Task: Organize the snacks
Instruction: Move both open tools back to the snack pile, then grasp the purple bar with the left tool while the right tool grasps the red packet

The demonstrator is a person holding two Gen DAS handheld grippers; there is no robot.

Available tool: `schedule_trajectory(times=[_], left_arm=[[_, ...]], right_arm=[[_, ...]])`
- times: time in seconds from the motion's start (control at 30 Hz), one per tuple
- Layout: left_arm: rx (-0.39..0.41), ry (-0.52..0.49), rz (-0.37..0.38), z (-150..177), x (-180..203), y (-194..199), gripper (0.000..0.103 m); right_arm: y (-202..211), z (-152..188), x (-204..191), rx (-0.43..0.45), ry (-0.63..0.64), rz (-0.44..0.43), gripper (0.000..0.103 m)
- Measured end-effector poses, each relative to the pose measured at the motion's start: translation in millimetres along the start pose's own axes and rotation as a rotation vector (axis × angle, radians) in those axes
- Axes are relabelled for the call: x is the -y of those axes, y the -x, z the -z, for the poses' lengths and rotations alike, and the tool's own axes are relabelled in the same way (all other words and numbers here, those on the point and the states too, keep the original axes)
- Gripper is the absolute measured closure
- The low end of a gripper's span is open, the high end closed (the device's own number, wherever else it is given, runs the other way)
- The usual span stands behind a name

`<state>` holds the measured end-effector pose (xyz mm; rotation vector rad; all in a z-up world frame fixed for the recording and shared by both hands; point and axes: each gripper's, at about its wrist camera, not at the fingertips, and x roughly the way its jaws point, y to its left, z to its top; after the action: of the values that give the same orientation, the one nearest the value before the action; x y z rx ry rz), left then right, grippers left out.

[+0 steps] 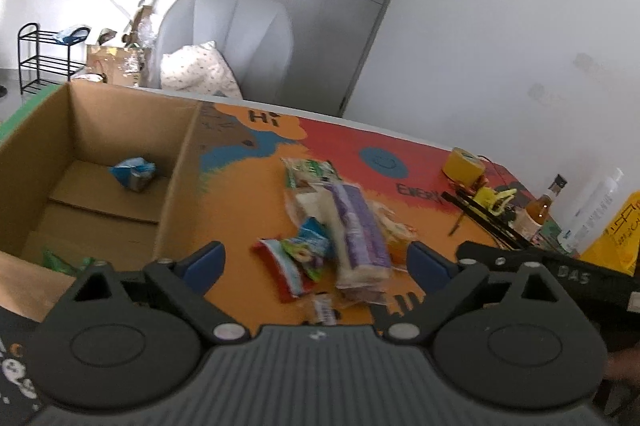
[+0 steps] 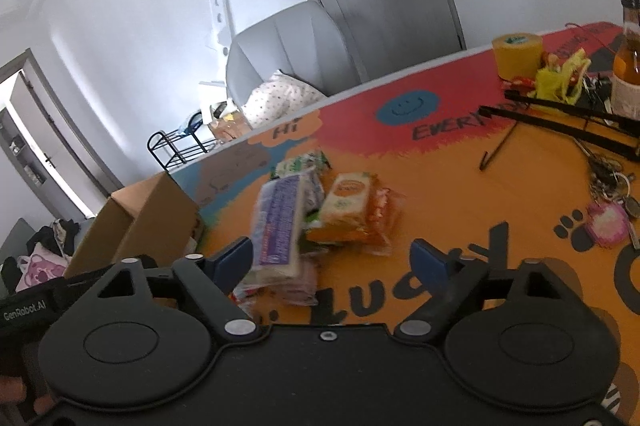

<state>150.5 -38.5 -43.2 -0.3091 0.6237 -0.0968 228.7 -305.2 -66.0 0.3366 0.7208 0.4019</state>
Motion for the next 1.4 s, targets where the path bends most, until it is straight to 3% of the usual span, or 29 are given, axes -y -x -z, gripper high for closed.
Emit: schedule_trajectory(times=[0.13, 0.33, 0.57, 1.23, 1.4], left_arm=[[-0.012, -0.005, 0.012, -0.2, 8.7, -12.2, 0.013], [-0.035, -0.011, 0.026, -2.6, 18.8, -34.7, 0.02], [-0.076, -0.009, 0.033, -7.1, 27.5, -65.1, 0.036], [-0.184, -0.033, -0.007, -12.5, 42.5, -134.4, 0.047], [-0.189, -0.021, -0.019, -12.8, 36.8, -138.2, 0.068]], right_arm=[[-3.6, -0.1, 10.1, -0.005, -0.014, 0.012, 0.023], [-16.7, -1.9, 28.4, -0.023, -0.055, 0.019, 0.039], [-36.2, -7.4, 45.7, -0.047, -0.09, 0.024, 0.056], [-87.6, -23.5, 56.4, -0.106, -0.093, 0.018, 0.057], [-95.1, -27.3, 48.5, -0.11, -0.058, 0.039, 0.057]])
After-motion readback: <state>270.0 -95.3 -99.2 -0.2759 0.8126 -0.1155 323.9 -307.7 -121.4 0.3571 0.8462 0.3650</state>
